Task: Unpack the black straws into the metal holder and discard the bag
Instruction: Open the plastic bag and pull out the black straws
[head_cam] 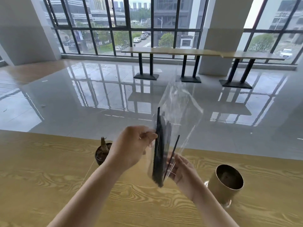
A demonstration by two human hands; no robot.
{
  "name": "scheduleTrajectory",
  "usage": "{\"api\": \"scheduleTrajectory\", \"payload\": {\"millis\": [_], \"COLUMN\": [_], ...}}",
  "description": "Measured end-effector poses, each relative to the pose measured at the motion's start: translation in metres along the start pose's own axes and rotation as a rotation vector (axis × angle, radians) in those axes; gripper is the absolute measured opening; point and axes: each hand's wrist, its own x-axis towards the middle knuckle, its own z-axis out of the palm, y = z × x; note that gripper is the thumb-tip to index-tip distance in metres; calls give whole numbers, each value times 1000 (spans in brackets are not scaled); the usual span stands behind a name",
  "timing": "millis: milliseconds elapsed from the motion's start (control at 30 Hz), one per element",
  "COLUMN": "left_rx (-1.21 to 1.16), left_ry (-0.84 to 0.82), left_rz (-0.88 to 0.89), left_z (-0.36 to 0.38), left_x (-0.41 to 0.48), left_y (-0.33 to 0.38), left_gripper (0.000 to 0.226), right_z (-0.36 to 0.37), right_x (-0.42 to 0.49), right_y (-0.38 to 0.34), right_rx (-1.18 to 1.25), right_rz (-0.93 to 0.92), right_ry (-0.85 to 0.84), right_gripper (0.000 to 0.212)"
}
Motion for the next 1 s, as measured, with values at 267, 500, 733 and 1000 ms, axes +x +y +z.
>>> {"api": "scheduleTrajectory", "payload": {"millis": [267,500,733,1000], "left_rx": [184,162,-64,-192], "left_ry": [130,168,210,143], "left_rz": [-42,-54,-141,18], "left_z": [-14,-28,-53,-67], "left_x": [5,12,9,-2], "left_y": [11,10,4,28], "left_gripper": [6,8,9,5], "right_z": [30,38,33,44], "right_x": [11,14,13,19], "right_y": [13,11,8,6], "right_rx": [258,242,242,329], "right_rz": [0,30,-5,28], "right_ry": [27,25,-4,-64], "right_gripper": [50,52,48,45]}}
